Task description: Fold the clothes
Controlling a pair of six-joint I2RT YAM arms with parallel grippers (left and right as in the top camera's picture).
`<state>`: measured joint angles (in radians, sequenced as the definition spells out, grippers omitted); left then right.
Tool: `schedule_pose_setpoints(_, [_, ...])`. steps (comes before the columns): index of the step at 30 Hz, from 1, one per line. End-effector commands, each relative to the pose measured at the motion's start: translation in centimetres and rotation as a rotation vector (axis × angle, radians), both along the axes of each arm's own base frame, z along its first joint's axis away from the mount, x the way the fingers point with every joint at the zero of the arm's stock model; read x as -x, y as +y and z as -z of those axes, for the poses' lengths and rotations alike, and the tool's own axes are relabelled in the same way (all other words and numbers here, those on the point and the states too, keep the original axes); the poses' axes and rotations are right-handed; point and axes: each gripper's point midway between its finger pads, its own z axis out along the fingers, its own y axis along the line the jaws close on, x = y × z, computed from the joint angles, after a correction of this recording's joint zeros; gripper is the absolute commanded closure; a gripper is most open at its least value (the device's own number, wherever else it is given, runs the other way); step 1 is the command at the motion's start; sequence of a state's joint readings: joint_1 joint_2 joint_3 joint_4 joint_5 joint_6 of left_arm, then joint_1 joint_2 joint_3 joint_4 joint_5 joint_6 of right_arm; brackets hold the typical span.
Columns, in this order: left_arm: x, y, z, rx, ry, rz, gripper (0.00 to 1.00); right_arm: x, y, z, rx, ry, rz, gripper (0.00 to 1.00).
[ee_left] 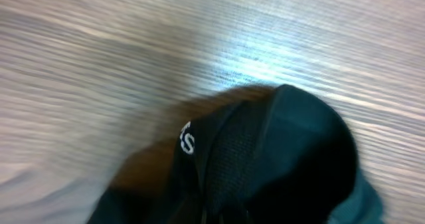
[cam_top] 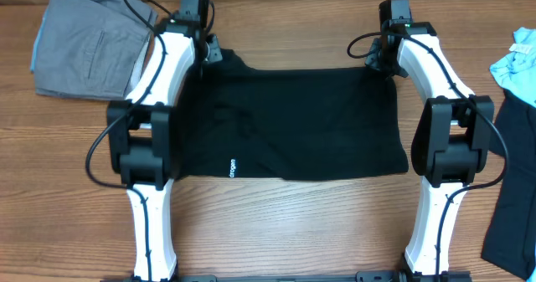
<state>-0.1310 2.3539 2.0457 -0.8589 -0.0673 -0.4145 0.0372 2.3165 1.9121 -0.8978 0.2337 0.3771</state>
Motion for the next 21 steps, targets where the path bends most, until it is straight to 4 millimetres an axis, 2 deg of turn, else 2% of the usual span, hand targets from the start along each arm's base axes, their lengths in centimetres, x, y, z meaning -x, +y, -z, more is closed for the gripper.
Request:
schedule_pose_setpoints(1, [1.1,1.5,-6.9,-0.064,-0.076,-0.015,0.96,-0.1,-1.1,-2.4,0.018,-0.043,0.093,0.96])
schedule_pose_setpoints(7, [5.5,2.0,-9.1,-0.078,0.035,-0.012,0.96,2.4,-1.2,-4.8,0.006,-0.001,0.137,0.96])
schedule_pose_setpoints(13, [9.9,2.6,-8.2,-0.101,0.213,-0.005,0.96,5.8,-0.7,-7.6,-0.033,0.061,0.18,0.96])
schedule_pose_setpoints(15, [10.9,2.7,-8.0,-0.106,0.251,-0.003,0.96,6.7,-0.1,-7.8,-0.066,0.09,0.172,0.96])
schedule_pose_setpoints(16, [11.8,2.9,-7.8,-0.113,0.292,-0.002,0.96,7.7,0.8,-7.8,-0.119,0.131,0.16,0.96])
schedule_pose_setpoints(18, [12.4,2.9,-7.6,-0.116,0.316,-0.001,0.96,8.4,1.5,-7.6,-0.156,0.164,0.153,0.96])
schedule_pose_setpoints(21, [13.7,3.1,-7.0,-0.127,0.374,0.001,0.96,10.2,1.6,-7.4,-0.151,0.24,0.157,0.96])
